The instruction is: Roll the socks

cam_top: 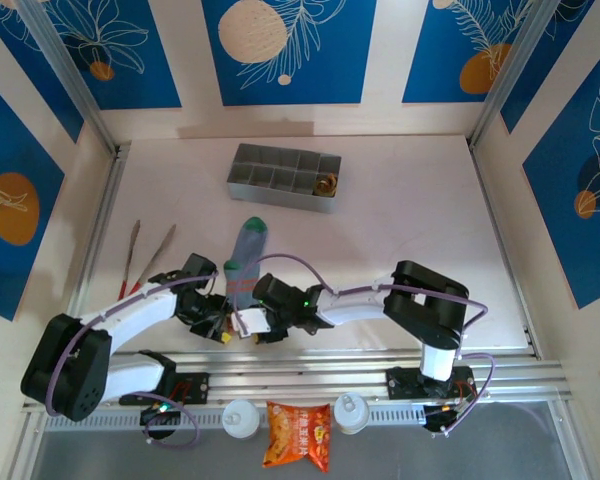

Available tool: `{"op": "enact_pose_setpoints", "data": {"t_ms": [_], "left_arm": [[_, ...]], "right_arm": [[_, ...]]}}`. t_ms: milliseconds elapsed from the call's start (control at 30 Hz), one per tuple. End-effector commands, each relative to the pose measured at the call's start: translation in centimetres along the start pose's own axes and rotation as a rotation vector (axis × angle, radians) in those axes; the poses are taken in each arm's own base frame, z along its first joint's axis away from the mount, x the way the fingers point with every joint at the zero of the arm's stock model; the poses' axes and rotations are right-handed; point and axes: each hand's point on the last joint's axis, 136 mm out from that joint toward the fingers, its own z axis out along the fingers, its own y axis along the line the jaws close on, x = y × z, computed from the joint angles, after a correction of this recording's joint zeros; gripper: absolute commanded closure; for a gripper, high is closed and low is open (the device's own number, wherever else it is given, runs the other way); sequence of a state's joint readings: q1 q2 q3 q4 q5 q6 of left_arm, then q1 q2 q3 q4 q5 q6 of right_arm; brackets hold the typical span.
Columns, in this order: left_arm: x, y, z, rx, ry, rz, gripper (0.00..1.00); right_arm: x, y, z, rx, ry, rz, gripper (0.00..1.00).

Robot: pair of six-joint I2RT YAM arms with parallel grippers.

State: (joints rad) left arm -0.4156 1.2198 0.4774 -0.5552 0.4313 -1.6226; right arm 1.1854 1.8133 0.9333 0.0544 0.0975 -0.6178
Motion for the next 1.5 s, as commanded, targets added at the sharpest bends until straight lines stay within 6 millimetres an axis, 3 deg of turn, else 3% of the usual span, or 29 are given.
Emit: {"op": "enact_pose_setpoints", "data": {"t_ms": [0,133,400,633,800,967,1167,1300,1467], "left_arm": [[-0.5,-0.7,0.8,0.032,-0.011,0.003,0.59],[-0.8,-0.6,1.2,0.037,-0.017,-0.011,0.68],[-1.0,-0.8,0.4,0.033,-0.034,-0.019,0.68],[-1.3,-0.7,-1.8,0.065,-0.073,-0.019,0.36],[-1.5,-0.8,-3.8,0.127,-0.120,-0.013,0.27],[-0.9,-0.7,-3.6,0.154,-0.080,-0.044,0.26],[-0.5,-2.7,-5.1,0.214,-0.093,-0.010,0.28],[-0.2,-3.0,-4.8,0.229,-0.068,-0.023,0.36],[-0.6,-4.8,-4.7,0.290,-0.073,-0.046,0.37]], "right_arm": [[-0.3,-0.7,0.6,0.037,0.018,0.018,0.64],[0.4,-0.5,0.8,0.039,0.047,0.049,0.73],[0.3,-0.4,0.2,-0.002,0.060,0.160,1.00],[-0.7,-0.1,-0.7,-0.191,0.053,0.404,1.00],[-1.3,-0.1,-1.3,-0.338,0.017,0.583,1.00],[-1.2,-1.2,-1.3,-0.450,0.011,0.765,1.00],[-0.8,-3.5,-1.2,-0.521,0.013,0.970,1.00],[0.0,-4.5,-0.7,-0.552,0.059,1.095,1.00],[0.6,-5.0,0.0,-0.592,0.103,1.194,1.00]]}}
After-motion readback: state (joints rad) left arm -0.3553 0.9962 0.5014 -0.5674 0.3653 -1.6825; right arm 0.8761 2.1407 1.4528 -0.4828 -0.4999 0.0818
